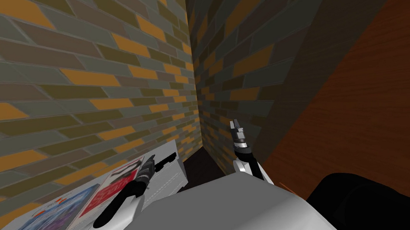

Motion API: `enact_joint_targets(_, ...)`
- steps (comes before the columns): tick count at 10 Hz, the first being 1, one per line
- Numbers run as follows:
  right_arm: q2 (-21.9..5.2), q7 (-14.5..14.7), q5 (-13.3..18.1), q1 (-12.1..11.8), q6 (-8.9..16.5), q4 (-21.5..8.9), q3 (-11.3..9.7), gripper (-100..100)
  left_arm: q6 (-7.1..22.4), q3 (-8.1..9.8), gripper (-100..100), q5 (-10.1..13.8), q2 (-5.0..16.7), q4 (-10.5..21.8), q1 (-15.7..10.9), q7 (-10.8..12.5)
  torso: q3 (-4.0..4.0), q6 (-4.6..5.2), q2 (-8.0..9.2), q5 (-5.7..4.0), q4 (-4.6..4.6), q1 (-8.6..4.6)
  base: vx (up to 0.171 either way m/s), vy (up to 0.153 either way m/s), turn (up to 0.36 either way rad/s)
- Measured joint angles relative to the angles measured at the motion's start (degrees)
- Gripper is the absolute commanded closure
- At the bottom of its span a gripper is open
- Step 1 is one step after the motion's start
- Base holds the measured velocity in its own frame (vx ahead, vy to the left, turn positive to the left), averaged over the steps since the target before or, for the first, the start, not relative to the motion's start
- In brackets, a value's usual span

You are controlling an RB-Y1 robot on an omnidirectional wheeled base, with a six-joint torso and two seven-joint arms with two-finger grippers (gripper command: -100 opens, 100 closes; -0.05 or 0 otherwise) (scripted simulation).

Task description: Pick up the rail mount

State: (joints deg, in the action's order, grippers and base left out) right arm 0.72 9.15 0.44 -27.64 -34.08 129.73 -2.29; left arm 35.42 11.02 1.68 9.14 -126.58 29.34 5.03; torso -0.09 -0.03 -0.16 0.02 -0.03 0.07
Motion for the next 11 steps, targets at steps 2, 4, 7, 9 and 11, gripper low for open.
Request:
enact_joint_targets(2, 0.0, 0.0, 0.0, 0.0, 0.0, 0.0, 0.0, 0, 2.9, 0.8, -100, 0.4, -0.2, 0.4, -0.3, 0.2, 0.0, 0.02, -0.02, -0.01, 0.0, -0.03, 0.035, -0.004, -0.09)
enact_joint_targets(4, 0.0, 0.0, 0.0, 0.0, 0.0, 0.0, 0.0, 0, 5.6, 1.32, -100, 0.6, -0.4, 1.1, -0.6, 0.4, 0.01, -0.01, 0.01, 0.0, 0.0, -0.01, 0.028, -0.001, -0.052)
enact_joint_targets(7, 0.0, 0.0, 0.0, 0.0, 0.0, 0.0, 0.0, 0, 10.2, 2.69, -100, 1.5, -0.4, 1.6, -1.0, 0.8, 0.01, -0.01, 0.01, 0.0, 0.0, 0.0, 0.033, 0.004, -0.05)
enact_joint_targets(9, 0.0, 0.0, 0.0, 0.0, 0.0, 0.0, 0.0, 0, 13.7, 4.07, -100, 2.3, -0.2, 2.8, -2.1, 1.2, -0.04, -0.01, -0.08, 0.0, -0.02, -0.01, 0.063, 0.005, -0.075)
enact_joint_targets(11, 0.0, 0.0, 0.0, 0.0, 0.0, 0.0, 0.0, 0, 16.8, 5.49, -100, 3.6, 0.0, 3.6, -2.0, 1.4, -0.09, -0.01, -0.15, 0.01, -0.03, 0.03, 0.041, 0.007, -0.029)
